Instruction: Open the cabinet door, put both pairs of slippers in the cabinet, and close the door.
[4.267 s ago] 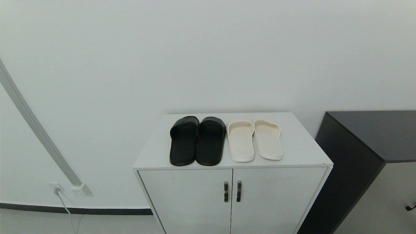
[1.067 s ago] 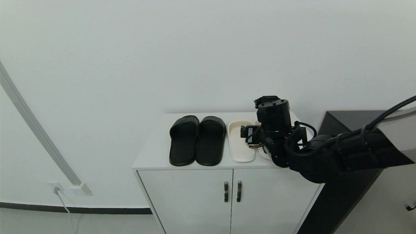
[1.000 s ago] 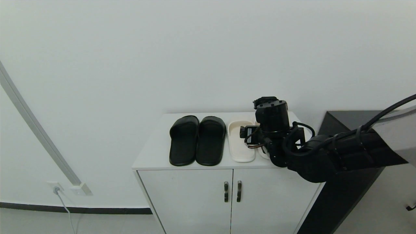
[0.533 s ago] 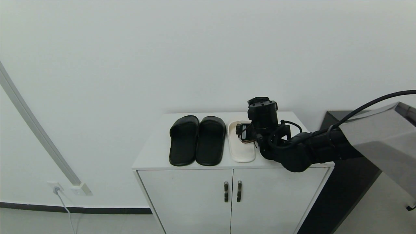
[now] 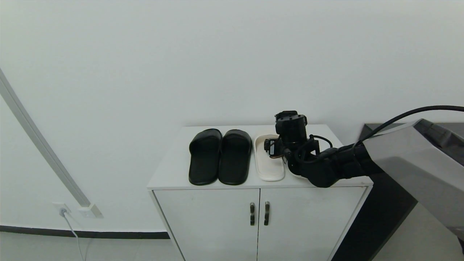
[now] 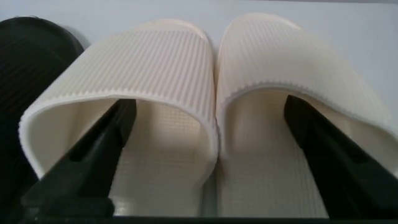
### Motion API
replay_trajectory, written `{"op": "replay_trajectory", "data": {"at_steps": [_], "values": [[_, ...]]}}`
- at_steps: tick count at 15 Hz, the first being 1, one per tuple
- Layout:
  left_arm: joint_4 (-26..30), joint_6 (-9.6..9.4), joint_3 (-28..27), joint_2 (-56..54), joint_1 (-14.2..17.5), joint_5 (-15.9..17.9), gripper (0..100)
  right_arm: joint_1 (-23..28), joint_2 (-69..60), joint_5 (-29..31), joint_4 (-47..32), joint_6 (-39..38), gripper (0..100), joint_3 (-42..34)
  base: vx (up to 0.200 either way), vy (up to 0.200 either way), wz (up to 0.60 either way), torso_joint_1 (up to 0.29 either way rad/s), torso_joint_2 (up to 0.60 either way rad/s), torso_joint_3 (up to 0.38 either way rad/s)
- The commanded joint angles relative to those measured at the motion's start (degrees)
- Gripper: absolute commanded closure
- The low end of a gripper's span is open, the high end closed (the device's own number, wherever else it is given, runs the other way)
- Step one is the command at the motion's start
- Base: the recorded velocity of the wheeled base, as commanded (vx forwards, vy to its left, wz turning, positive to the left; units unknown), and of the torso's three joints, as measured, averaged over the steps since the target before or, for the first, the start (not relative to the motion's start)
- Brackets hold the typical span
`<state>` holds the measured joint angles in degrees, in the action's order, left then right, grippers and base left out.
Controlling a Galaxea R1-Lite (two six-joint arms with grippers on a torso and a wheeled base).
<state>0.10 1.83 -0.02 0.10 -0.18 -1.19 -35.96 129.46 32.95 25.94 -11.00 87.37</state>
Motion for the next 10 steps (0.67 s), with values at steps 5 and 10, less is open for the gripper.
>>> {"op": "replay_trajectory", "data": {"at_steps": [5, 10], "values": [[-0.01, 0.02, -0.06, 0.08, 0.01, -0.04, 100, 0.63, -0.44, -0.26, 0.34, -0.25, 100, -0.8, 0.0, 0.0, 0.0, 0.0, 0.0, 0.0], [-0.1, 0.02, 0.02, 0.08, 0.01, -0.21, 100, 0.37, -7.03, -0.17, 0.6, 0.1, 100, -6.25, 0.0, 0.0, 0.0, 0.0, 0.0, 0.0]]}}
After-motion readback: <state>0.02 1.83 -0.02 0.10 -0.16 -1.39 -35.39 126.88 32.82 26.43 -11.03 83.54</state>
